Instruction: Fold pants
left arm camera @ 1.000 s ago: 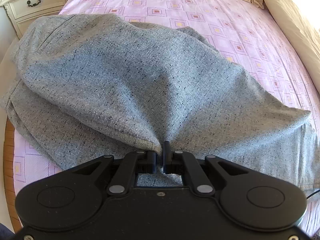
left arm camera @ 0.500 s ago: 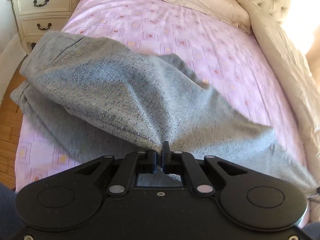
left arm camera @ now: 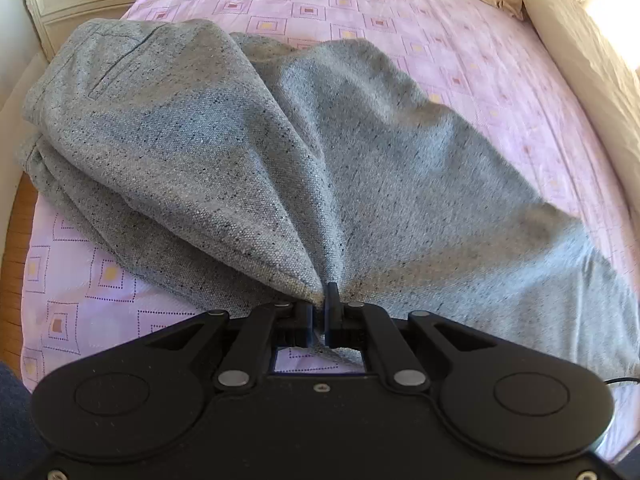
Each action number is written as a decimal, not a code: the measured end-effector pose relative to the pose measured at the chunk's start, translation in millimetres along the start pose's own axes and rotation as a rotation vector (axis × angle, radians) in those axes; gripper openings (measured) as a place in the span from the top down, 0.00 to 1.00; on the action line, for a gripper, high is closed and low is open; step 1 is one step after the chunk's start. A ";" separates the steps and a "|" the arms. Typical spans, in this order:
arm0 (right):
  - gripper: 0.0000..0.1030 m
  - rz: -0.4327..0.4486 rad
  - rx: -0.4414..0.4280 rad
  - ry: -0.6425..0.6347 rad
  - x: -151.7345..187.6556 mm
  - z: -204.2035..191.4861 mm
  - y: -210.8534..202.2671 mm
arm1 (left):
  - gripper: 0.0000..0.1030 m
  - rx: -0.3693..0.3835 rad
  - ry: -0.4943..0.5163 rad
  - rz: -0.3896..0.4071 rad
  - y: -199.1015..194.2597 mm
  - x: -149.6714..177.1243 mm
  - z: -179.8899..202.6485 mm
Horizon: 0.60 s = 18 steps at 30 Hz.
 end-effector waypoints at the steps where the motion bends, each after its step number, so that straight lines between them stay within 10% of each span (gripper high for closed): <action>1: 0.87 0.017 -0.014 0.010 -2.1 2.2 0.6 | 0.95 -0.005 0.002 -0.012 3.1 0.6 -0.2; 18: 0.70 0.017 -0.086 -0.050 -22.5 -8.7 53.6 | 0.94 -0.043 0.010 -0.032 15.4 -4.7 2.3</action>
Point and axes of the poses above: each gripper's, at about its wrist camera, not at the fingertips, and y roughly the way its jaws point, z to its right, x to its underside, the point moved 5 cm from there along y, roughly the way its jaws point, and after that the axes turned 15 degrees about -z, right-handed, at the moved point
